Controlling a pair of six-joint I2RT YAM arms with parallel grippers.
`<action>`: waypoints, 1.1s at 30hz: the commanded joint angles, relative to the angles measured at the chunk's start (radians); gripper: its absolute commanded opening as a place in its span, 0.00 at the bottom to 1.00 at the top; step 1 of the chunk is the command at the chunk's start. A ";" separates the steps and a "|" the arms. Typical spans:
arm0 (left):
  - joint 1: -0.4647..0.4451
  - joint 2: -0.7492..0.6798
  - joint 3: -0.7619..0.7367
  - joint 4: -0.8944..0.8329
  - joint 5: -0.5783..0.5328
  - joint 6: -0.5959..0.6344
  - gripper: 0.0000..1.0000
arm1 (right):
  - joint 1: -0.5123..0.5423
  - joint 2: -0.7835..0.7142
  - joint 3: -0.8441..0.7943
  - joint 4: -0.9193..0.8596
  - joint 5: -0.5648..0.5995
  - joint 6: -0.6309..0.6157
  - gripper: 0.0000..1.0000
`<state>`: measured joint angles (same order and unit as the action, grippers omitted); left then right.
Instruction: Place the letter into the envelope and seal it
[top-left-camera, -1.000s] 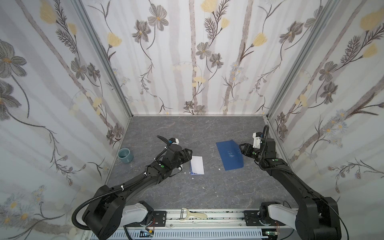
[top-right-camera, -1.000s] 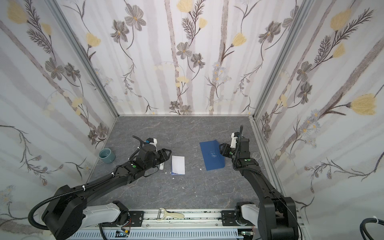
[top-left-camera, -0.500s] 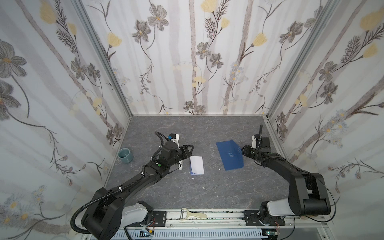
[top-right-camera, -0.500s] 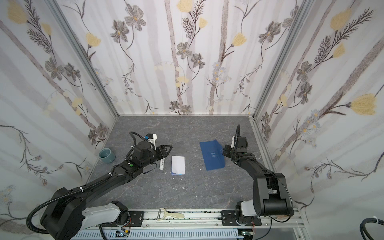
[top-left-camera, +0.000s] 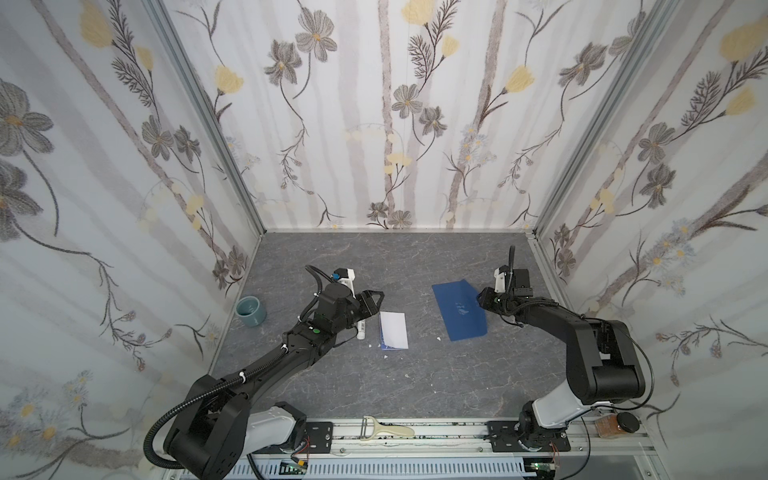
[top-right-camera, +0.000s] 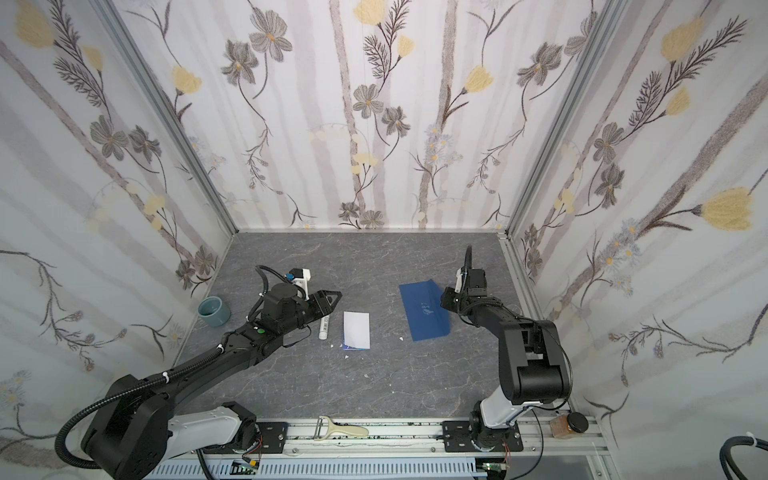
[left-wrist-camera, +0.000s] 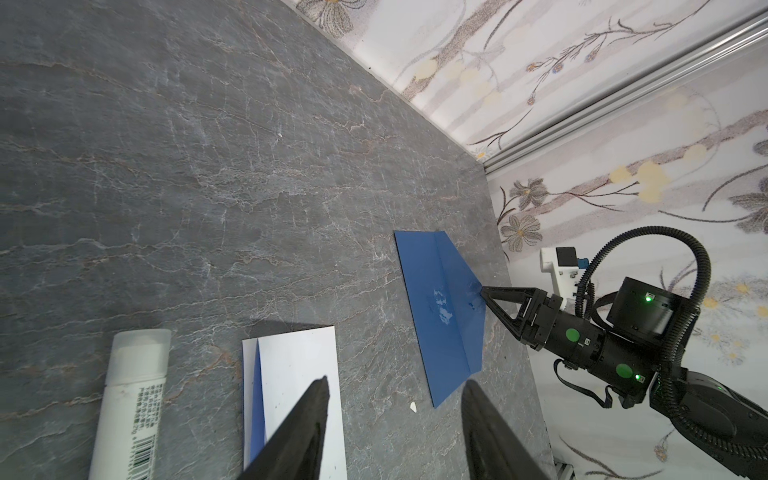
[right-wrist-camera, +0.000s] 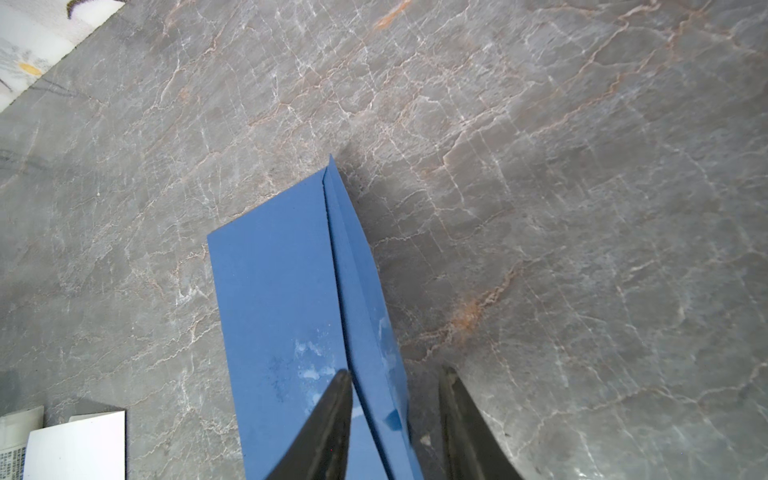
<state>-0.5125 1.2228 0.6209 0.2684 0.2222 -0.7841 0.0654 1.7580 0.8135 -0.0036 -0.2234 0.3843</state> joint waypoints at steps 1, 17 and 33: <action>0.003 0.013 0.011 0.051 0.015 -0.006 0.53 | 0.004 0.017 0.017 0.027 -0.010 -0.003 0.35; 0.020 0.029 0.019 0.062 0.030 -0.015 0.53 | 0.020 0.037 0.033 0.003 -0.011 -0.007 0.00; 0.022 0.020 -0.002 0.080 0.043 -0.025 0.52 | 0.115 -0.230 -0.182 0.038 -0.053 0.118 0.00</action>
<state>-0.4938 1.2461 0.6216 0.3019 0.2626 -0.8017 0.1616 1.5692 0.6640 -0.0105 -0.2604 0.4442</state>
